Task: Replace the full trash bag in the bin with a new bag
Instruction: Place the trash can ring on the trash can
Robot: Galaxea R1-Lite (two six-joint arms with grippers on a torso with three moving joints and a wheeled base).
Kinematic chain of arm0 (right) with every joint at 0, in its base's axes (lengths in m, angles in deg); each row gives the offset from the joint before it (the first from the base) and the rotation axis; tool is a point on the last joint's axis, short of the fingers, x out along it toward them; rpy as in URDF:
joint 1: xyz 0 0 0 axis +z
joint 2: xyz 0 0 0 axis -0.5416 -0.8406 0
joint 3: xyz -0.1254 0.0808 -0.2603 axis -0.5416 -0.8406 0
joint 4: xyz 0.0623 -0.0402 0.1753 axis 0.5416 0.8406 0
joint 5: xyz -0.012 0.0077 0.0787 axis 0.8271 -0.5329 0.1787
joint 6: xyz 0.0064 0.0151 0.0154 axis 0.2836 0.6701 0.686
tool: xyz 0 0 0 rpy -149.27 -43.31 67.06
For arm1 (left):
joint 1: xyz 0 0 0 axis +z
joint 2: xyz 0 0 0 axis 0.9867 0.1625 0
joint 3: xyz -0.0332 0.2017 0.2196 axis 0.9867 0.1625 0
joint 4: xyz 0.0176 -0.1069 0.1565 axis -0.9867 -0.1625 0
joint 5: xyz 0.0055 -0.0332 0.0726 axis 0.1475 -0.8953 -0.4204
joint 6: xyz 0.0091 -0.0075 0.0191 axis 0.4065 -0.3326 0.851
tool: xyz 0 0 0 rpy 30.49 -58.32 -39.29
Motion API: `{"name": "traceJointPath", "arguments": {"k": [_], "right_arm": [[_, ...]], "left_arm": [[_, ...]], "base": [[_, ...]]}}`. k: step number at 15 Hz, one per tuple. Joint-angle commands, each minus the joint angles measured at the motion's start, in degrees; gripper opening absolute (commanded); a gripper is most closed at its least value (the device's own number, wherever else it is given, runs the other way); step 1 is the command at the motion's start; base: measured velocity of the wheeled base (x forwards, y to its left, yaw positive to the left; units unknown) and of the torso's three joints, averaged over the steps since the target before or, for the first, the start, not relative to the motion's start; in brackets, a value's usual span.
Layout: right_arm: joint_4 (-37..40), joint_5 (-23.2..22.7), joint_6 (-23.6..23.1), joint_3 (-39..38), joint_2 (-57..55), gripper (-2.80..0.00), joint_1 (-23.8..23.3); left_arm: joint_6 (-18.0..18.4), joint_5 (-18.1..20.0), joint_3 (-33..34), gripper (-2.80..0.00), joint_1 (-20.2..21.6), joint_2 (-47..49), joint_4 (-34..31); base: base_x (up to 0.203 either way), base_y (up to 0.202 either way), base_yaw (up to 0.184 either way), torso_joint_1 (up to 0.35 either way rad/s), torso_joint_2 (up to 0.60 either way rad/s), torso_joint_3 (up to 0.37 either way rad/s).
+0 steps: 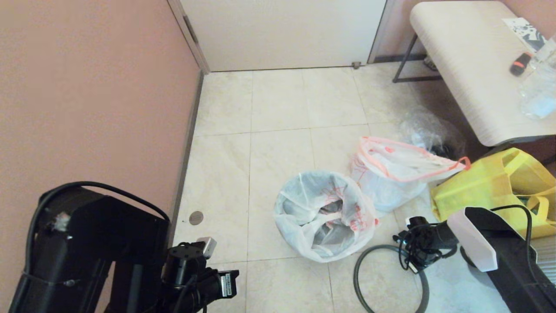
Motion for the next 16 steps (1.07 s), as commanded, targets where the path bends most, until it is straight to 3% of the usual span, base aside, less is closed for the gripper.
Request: {"name": "traceJointPath", "arguments": {"k": [1,4,7,12,16], "right_arm": [[0.3,0.1,0.6,-0.2,-0.3,-2.8,-0.1],[2.0,0.1,3.5,-5.1,5.1,-2.8,-0.1],[3.0,0.0,8.3,-17.4,17.4,-2.8,-0.2],[3.4,-0.4,12.1,-40.8,51.0,-2.8,-0.7],[12.0,-0.5,13.8,-48.3,77.7,-2.8,2.5]], "left_arm": [[-0.2,0.0,0.0,-2.8,0.0,0.1,0.5],[-0.2,0.1,-0.1,-2.8,0.1,0.1,0.5],[-0.2,0.1,0.0,-2.8,0.0,-0.1,0.5],[-0.1,0.1,0.1,-2.8,0.0,-0.2,0.5],[0.0,0.1,0.1,-2.8,-0.1,0.0,0.5]], "base": [[0.0,0.0,0.0,0.0,0.0,0.0],[0.0,0.0,0.0,0.0,0.0,0.0],[0.0,0.0,0.0,0.0,0.0,0.0],[0.0,0.0,0.0,0.0,0.0,0.0],[0.0,0.0,0.0,0.0,0.0,0.0]]}}
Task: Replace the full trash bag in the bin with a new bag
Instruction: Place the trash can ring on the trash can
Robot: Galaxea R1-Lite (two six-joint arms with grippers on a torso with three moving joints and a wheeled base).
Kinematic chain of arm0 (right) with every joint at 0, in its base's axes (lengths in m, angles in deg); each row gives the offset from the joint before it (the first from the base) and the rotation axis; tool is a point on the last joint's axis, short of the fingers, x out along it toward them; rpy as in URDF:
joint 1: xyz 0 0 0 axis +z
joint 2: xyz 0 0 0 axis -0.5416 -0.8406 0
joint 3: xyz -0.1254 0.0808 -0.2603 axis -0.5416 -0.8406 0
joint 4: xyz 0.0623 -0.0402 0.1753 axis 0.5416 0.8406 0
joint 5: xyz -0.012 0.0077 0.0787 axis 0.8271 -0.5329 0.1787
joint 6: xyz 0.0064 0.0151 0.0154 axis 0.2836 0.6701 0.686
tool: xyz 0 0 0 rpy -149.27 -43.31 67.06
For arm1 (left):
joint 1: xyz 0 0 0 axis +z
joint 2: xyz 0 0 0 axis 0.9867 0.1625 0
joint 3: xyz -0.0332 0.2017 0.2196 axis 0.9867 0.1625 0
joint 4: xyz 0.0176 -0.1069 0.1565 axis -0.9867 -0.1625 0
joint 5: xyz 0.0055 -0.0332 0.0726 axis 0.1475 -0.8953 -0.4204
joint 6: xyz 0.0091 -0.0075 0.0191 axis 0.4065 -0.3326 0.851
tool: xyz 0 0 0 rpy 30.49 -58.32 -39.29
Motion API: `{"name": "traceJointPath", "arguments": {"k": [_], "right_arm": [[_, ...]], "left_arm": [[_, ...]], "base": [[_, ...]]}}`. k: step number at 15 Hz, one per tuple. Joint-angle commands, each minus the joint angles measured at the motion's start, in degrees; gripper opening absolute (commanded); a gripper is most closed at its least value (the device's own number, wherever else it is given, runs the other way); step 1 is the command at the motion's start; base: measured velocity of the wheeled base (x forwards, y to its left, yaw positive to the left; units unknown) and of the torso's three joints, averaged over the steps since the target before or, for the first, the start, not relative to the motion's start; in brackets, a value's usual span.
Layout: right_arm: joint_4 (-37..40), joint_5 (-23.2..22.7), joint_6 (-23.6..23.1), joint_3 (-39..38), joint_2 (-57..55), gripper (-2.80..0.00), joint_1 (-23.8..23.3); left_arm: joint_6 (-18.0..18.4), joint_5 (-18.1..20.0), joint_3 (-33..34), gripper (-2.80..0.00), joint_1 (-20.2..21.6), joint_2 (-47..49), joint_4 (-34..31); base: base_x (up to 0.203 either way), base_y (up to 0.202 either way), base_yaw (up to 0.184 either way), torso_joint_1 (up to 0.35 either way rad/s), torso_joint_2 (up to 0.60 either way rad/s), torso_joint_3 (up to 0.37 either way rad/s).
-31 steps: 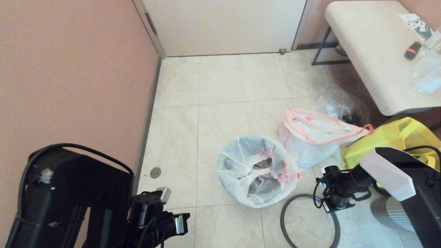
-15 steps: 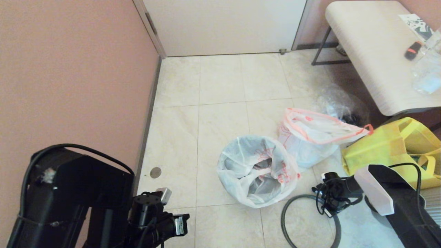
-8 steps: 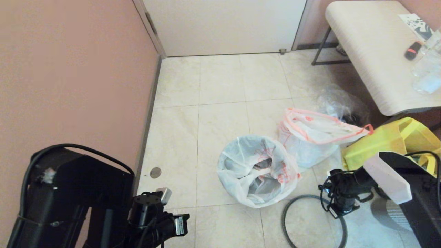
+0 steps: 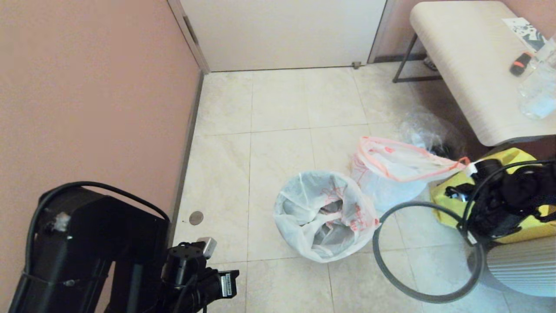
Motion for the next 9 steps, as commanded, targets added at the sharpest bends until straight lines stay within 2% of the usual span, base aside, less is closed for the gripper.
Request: {"name": "traceJointPath", "arguments": {"k": [1,2,4,6,9], "right_arm": [[7.1,0.1,1.2,-1.9,20.9,-2.8,3.8],[12.2,0.1,2.3,-0.6,25.1,-2.8,7.4],[20.7,-0.7,5.0,7.4,28.2,-2.8,13.4],[25.4,-5.4,10.6,16.2,25.1,-2.8,17.3],[27.2,-8.7,14.3,22.1,15.8,-2.8,21.5]], "left_arm": [[-0.1,0.0,0.1,-2.8,-0.2,0.1,0.5],[-0.1,0.0,0.3,-2.8,-0.3,0.1,0.5],[-0.1,0.0,0.3,-2.8,-0.7,0.2,0.5],[0.5,-0.1,0.3,-2.8,-0.8,0.7,0.5],[0.5,-0.8,0.1,-2.8,-1.0,0.8,0.5]], "base": [[0.0,0.0,0.0,0.0,0.0,0.0],[0.0,0.0,0.0,0.0,0.0,0.0],[0.0,0.0,0.0,0.0,0.0,0.0],[0.0,0.0,0.0,0.0,0.0,0.0],[0.0,0.0,0.0,0.0,0.0,0.0]]}}
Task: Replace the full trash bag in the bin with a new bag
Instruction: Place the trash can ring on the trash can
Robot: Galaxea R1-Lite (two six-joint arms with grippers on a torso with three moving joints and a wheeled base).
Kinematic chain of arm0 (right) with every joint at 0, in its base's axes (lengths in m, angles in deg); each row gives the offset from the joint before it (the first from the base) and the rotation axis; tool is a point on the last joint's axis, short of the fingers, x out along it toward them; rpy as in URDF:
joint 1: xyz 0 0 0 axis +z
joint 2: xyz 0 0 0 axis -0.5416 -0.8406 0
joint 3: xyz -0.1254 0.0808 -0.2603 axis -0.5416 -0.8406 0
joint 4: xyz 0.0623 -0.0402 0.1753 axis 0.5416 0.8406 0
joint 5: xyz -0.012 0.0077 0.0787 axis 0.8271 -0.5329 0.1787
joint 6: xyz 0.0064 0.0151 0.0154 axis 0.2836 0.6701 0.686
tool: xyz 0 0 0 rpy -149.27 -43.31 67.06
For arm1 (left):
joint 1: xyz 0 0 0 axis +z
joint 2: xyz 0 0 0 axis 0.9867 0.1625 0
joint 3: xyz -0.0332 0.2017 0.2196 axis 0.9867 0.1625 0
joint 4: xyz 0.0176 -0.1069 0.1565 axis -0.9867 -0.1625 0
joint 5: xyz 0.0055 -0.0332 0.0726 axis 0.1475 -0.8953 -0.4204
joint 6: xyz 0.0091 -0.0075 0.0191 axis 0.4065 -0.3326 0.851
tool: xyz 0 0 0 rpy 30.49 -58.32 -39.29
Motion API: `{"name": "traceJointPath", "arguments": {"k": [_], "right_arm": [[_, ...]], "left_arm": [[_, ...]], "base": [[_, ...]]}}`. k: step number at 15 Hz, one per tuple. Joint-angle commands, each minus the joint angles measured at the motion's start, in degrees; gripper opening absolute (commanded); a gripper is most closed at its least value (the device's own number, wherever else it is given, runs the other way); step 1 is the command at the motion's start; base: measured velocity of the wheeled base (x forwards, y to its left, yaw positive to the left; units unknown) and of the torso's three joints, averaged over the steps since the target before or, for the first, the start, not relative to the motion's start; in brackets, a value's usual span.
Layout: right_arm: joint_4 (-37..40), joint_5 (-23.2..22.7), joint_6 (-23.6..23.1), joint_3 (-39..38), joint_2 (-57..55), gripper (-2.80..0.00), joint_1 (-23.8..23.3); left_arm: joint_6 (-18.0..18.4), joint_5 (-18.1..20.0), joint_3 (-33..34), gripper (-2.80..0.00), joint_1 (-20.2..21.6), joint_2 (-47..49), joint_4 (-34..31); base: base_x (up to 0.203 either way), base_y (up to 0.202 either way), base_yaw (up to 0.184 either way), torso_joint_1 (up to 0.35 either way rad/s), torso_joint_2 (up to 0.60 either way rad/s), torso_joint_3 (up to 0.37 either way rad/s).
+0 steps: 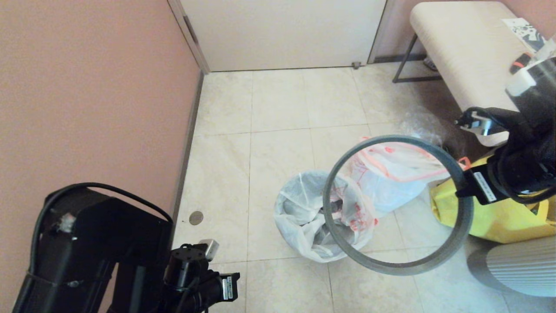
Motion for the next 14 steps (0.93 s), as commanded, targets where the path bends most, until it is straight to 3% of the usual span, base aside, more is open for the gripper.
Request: {"name": "traceJointPath", "arguments": {"k": [1,6,10,14], "right_arm": [[0.4,-0.6,1.4,4.8,-8.6,-2.8,3.2],[-0.2,-1.2,6.6,24.5,-32.0,-2.8,6.4],[-12.2,-2.0,8.1,28.0,-43.1,-2.8,5.5],[-15.9,-3.5,8.2,28.1,-47.3,-2.8,3.6]], "left_arm": [[-0.1,0.0,-0.1,-2.8,0.0,0.2,0.5],[-0.1,0.0,0.1,-2.8,0.0,0.2,0.5],[-0.1,0.0,0.1,-2.8,-0.1,0.2,0.5],[-0.1,0.0,0.1,-2.8,-0.1,0.2,0.5]], "base": [[0.0,0.0,0.0,0.0,0.0,0.0],[0.0,0.0,0.0,0.0,0.0,0.0],[0.0,0.0,0.0,0.0,0.0,0.0],[0.0,0.0,0.0,0.0,0.0,0.0]]}}
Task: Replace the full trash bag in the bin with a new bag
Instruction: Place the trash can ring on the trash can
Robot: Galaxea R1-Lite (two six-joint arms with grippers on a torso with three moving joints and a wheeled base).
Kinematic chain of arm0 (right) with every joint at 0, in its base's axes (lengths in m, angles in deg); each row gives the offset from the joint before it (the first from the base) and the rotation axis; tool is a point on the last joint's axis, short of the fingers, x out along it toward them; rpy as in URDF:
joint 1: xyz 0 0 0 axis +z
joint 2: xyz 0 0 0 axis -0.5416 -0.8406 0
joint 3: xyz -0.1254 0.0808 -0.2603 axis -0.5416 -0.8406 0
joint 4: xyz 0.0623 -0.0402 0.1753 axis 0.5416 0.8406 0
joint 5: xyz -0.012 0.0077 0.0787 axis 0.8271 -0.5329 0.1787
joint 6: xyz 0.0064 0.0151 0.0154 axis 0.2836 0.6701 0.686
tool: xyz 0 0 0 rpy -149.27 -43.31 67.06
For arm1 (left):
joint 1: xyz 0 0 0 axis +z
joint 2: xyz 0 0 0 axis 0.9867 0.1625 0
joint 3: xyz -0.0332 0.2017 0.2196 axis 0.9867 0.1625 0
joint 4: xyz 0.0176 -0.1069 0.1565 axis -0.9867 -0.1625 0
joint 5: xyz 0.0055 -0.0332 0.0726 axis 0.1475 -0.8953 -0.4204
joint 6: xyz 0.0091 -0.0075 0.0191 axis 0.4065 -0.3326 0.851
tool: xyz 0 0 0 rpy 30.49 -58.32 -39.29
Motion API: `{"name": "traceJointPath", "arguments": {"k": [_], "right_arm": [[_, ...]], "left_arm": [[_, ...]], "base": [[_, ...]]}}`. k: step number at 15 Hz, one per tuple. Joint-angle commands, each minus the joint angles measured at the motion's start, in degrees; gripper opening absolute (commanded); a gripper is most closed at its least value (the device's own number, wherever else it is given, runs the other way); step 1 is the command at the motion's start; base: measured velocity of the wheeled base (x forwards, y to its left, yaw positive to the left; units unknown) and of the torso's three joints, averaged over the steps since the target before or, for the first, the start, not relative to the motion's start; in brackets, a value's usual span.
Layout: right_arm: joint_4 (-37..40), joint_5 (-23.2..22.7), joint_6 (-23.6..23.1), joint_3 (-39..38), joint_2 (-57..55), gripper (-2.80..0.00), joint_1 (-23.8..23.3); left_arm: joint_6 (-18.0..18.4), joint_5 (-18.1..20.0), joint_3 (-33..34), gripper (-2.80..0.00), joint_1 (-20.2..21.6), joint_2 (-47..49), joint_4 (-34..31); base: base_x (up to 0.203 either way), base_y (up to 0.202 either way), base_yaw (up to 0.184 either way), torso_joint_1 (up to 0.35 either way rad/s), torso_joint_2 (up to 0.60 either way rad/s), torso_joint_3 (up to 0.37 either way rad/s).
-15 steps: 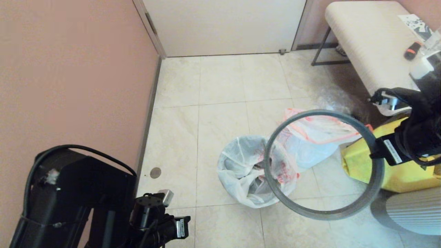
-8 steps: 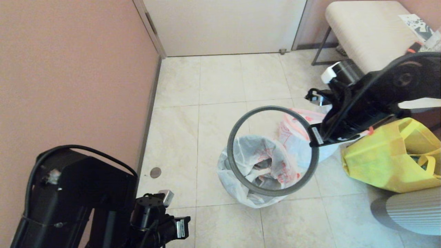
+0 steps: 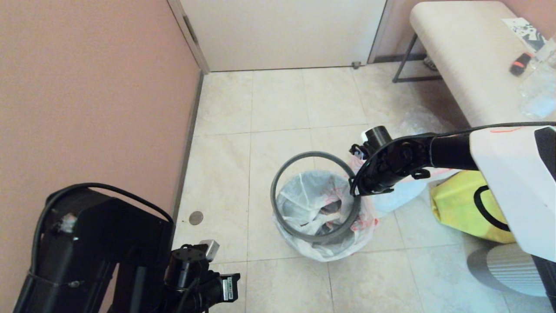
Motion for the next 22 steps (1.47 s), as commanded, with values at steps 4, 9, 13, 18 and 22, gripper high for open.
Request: {"name": "traceJointPath", "arguments": {"k": [4,9,13,18,22], "right_arm": [[4.8,0.7,0.5,-0.1,0.6,-2.8,-0.7],[10.2,3.1,4.4,-0.4,6.0,-2.8,1.5],[12.3,6.4,4.5,-0.5,4.3,-2.8,2.2],[12.0,7.1,7.4,-0.6,-0.2,-2.8,2.6],[11.1,10.2,7.4,-0.6,-1.5,-2.8,2.5]], "left_arm": [[-0.1,0.0,0.0,-2.8,0.0,0.1,0.5],[-0.1,0.0,0.0,-2.8,0.0,0.1,0.5],[-0.1,0.0,0.0,-2.8,0.1,0.0,0.5],[-0.1,0.0,-0.1,-2.8,0.1,0.0,0.5],[-0.1,0.0,-0.1,-2.8,0.1,0.0,0.5]], "base": [[0.0,0.0,0.0,0.0,0.0,0.0],[0.0,0.0,0.0,0.0,0.0,0.0],[0.0,0.0,0.0,0.0,0.0,0.0],[0.0,0.0,0.0,0.0,0.0,0.0],[0.0,0.0,0.0,0.0,0.0,0.0]]}}
